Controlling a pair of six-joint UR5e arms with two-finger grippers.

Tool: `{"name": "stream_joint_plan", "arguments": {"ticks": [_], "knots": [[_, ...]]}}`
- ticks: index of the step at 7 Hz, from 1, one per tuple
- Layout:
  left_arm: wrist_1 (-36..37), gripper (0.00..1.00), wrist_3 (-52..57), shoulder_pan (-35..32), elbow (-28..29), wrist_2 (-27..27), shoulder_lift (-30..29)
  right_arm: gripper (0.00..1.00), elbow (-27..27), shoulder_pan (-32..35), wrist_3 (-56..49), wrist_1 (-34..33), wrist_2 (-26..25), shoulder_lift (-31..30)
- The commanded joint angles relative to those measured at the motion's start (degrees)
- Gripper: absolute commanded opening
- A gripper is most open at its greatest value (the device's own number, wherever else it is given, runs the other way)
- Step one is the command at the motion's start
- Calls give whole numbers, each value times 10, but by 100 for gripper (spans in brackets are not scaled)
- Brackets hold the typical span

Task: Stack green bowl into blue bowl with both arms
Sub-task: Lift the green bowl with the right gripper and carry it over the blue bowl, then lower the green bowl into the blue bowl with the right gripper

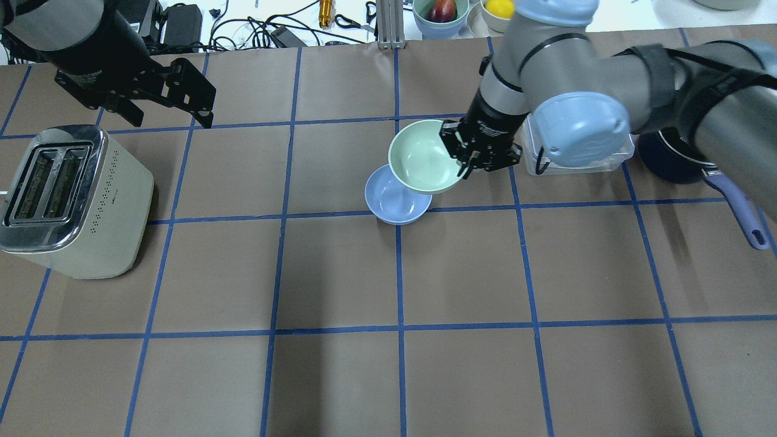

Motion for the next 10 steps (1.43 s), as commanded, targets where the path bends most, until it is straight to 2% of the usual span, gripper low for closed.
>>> {"name": "stream_joint_plan", "arguments": {"ticks": [1,4,6,7,10], "knots": [[0,100,-1,0,0,-1,0,0,-16,46,31,-49,3,61],[0,100,-2,0,0,0,-1,0,-6,14,0,-49,4,66],[0,100,-2,0,0,0,-1,0,27,13,-2,-48,6,68],[0,100,-2,0,0,0,-1,0,41,15,0,-71,7,69],[1,100,-4,0,-1,0,-1,0,38,15,-2,-77,10,70]]}}
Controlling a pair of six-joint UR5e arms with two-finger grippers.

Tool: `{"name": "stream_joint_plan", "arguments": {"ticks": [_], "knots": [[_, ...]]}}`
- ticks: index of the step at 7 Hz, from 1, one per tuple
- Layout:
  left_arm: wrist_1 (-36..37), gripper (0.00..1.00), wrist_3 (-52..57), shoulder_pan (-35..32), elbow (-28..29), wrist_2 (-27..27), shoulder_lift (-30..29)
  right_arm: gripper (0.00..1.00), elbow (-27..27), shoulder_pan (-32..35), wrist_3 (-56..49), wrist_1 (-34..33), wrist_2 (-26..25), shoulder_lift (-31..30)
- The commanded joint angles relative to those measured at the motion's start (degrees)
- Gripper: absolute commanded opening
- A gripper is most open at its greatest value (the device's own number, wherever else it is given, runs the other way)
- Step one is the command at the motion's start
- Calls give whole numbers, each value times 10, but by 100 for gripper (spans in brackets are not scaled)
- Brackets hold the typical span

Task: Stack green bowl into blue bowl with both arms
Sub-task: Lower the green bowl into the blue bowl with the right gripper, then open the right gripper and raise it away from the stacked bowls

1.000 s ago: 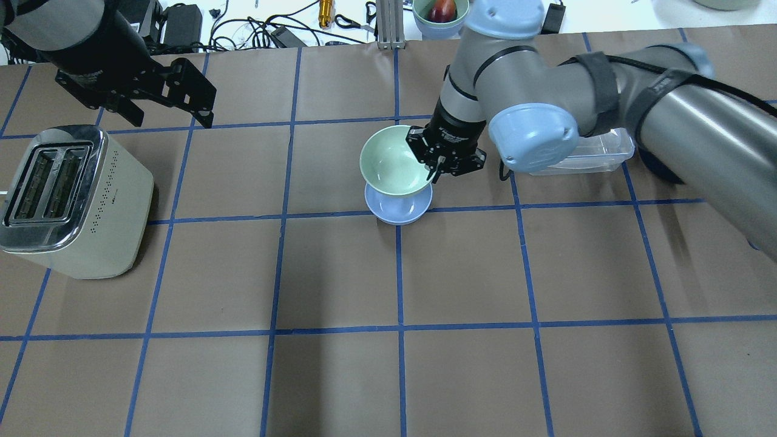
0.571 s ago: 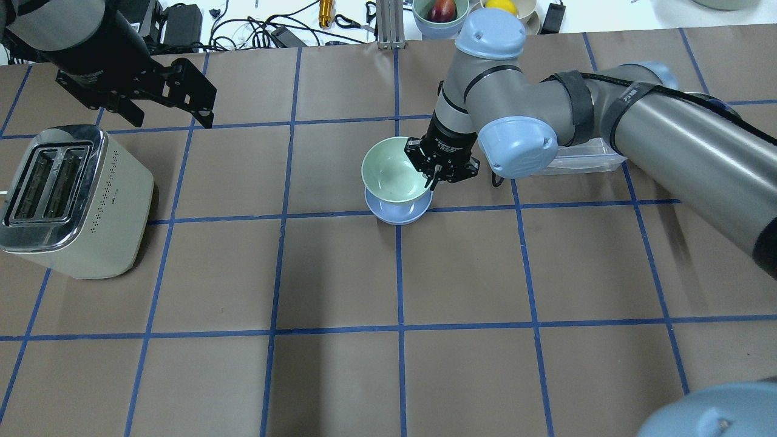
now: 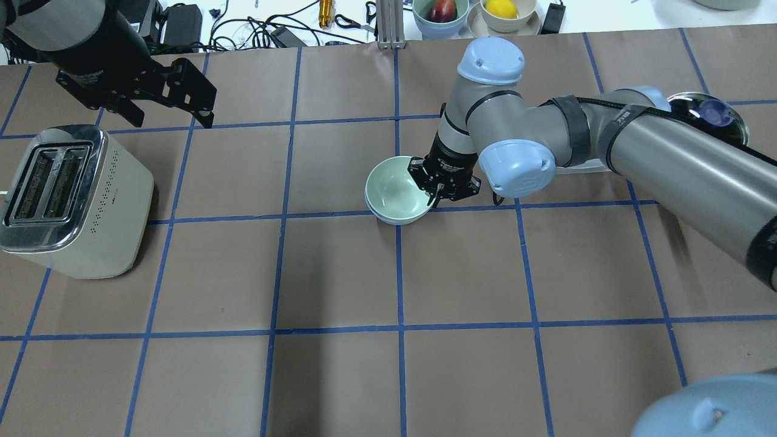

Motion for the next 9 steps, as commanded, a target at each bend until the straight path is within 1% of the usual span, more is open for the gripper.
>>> {"name": "stream_joint_plan", "arguments": {"ticks": [1,2,3,4,5,6,7,8,9], "knots": [[1,100,-2,-1,-1,0,0,0,0,0,0,-22,36,0],[1,100,-4,-1,-2,0,0,0,1,0,-2,-28,40,3],[1,100,-4,-1,-2,0,-1,23,4,0,-4,-29,35,5],[1,100,-4,-1,-3,0,0,42,5,-1,-3,-29,33,5],[1,100,-4,-1,-4,0,-1,51,4,-1,-3,-29,31,5],[1,100,-5,-1,-4,0,-1,71,-1,-3,-1,-33,29,4],[1,100,-5,-1,-4,0,-1,81,-8,-9,-3,-33,0,-6],[1,100,-5,-1,-7,0,-1,96,-20,-12,-10,-26,-42,-34],[4,100,-7,-1,-8,-1,-8,100,-21,-17,-15,20,-47,-65]]}}
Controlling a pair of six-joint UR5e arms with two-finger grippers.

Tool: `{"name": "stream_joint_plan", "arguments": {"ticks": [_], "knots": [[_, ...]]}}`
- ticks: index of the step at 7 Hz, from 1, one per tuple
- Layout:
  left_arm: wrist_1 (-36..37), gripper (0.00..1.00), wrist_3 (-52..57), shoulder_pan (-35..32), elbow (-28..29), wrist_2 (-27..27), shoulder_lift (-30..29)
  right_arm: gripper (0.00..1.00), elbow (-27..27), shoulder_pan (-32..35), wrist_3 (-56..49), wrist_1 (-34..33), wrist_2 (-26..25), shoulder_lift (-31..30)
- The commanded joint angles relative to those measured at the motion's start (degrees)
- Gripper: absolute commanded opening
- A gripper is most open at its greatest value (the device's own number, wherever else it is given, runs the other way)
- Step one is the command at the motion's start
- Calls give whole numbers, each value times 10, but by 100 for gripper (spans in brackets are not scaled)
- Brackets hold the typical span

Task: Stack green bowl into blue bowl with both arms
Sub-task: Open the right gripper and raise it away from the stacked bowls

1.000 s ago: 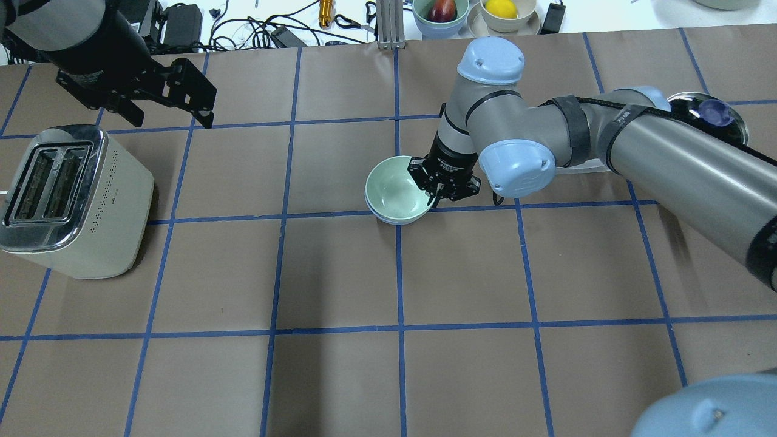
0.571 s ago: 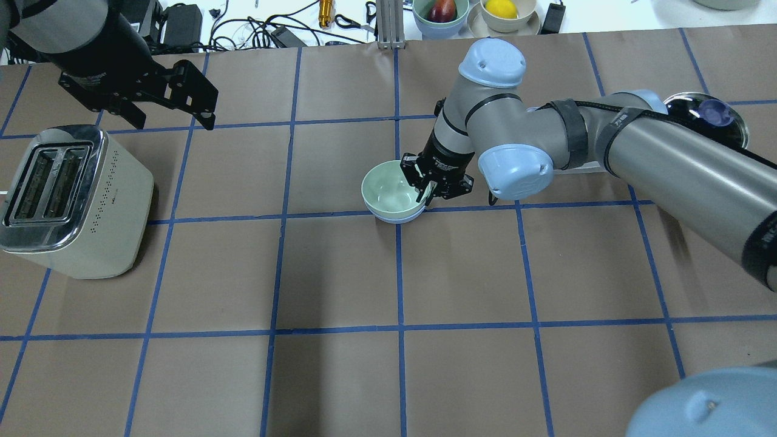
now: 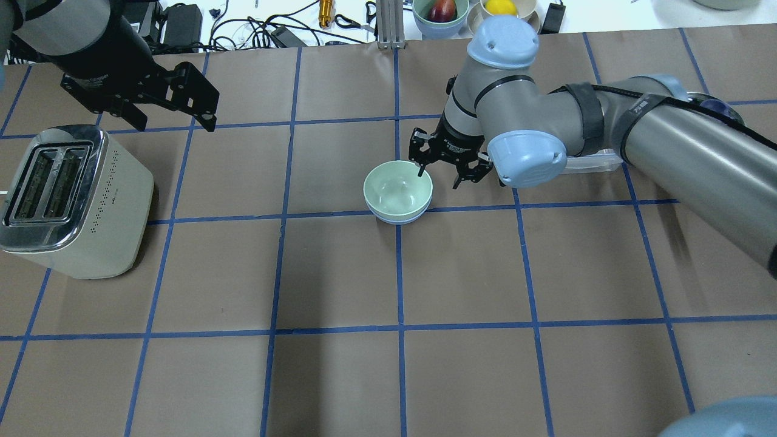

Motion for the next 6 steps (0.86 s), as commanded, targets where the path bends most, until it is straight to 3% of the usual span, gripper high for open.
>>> {"name": "stream_joint_plan", "arguments": {"ticks": [1,3,4,6], "knots": [[7,100,-1,0,0,-2,-7,100,-7,-27,-78,90,-21,-59],[6,100,-1,2,5,-17,-8,100,-6,-73,-171,183,-47,-125],[6,100,-1,1,6,-19,-11,100,-2,-76,-223,202,-101,-151],[5,100,0,1,6,-16,-12,100,-6,-81,-275,240,-147,-181]]}}
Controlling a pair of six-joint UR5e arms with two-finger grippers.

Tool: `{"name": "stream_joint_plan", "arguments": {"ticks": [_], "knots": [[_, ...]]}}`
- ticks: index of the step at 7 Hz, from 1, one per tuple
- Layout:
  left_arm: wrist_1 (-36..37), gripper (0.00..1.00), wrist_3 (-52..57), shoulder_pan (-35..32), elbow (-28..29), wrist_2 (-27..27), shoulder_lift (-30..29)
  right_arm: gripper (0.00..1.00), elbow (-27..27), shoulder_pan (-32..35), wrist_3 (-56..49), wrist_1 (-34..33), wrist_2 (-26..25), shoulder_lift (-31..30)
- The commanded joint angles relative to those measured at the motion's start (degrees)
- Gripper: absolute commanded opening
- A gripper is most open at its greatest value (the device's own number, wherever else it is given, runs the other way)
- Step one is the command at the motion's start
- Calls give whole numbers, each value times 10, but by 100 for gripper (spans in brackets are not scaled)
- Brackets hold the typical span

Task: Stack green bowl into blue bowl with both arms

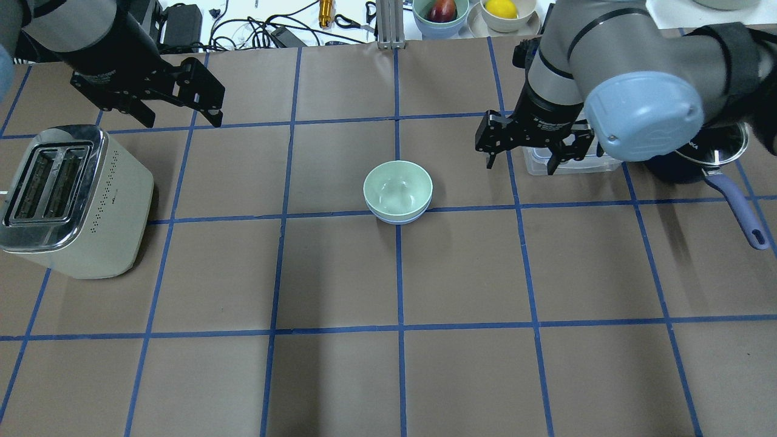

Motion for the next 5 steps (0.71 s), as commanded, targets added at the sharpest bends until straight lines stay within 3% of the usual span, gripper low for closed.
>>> {"name": "stream_joint_plan", "arguments": {"ticks": [1,5], "knots": [[1,100,1,0,1,1,-3,100,-2,-6,-21,20,-30,-18],[1,100,1,-1,0,0,-4,100,-40,-17,-11,32,-26,-22]]}}
